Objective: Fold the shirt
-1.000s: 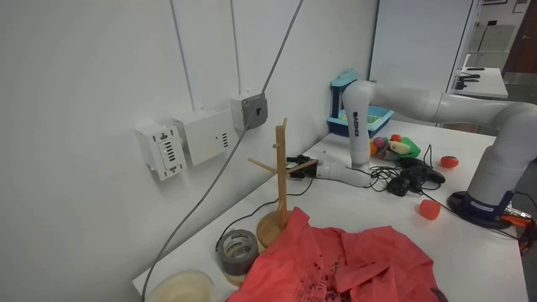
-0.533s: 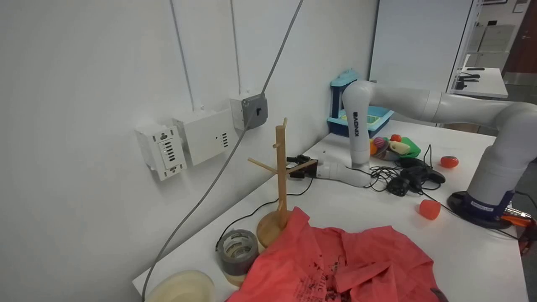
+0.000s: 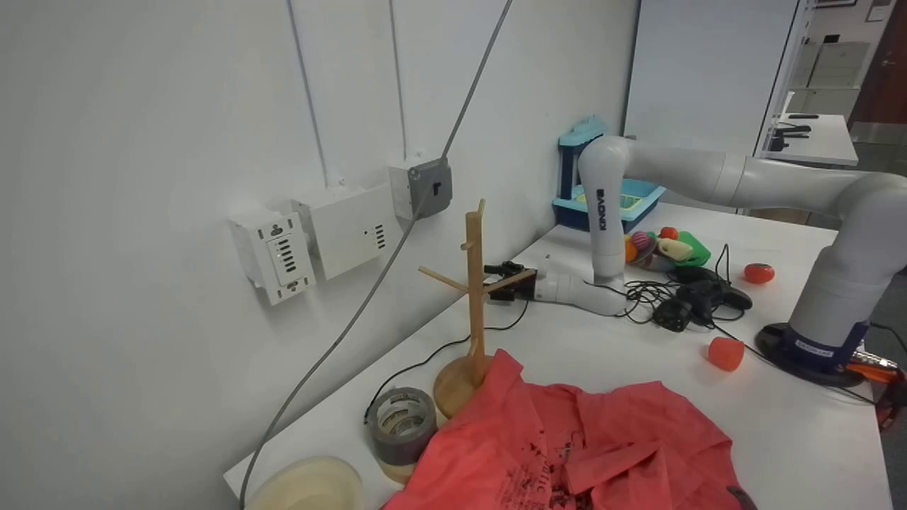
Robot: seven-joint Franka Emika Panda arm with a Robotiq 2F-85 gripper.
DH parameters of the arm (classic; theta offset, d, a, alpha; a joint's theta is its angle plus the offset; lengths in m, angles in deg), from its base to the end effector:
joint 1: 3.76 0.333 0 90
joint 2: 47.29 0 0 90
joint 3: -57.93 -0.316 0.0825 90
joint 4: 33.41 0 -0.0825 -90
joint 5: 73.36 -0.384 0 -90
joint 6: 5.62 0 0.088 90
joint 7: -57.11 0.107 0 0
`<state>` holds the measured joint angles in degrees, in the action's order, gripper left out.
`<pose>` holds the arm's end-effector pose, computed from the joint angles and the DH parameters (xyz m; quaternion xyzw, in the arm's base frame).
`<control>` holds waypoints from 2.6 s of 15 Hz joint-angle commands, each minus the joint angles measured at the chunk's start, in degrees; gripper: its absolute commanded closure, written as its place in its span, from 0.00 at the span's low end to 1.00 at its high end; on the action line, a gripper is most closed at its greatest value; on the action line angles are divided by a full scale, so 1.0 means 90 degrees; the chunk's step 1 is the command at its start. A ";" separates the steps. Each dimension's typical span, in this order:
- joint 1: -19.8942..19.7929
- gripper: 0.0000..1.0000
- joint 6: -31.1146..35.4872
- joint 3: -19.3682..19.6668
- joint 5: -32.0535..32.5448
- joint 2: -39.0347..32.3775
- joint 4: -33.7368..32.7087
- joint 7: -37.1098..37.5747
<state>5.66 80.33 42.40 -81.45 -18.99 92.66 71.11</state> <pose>0.3342 0.1905 0.5489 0.9915 0.0696 -0.1065 0.0281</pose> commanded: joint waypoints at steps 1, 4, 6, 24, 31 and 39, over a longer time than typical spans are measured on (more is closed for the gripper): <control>-0.0088 0.00 0.0665 0.0130 -0.0118 -0.0094 0.0270 0.0120; -0.0189 0.00 0.1440 0.0194 -0.0060 -0.0377 0.0422 0.0292; -0.0286 0.00 0.2030 0.0219 0.0016 -0.0639 0.0456 0.0486; -0.0472 0.00 0.3885 0.0240 0.0815 -0.1717 0.0287 0.1690; -0.0554 0.00 0.5467 0.0550 0.0866 -0.2996 0.0122 0.2185; -0.0322 0.00 0.6664 0.1233 0.1306 -0.4349 -0.0616 0.2524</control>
<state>1.06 140.00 51.32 -72.85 -55.50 91.43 91.72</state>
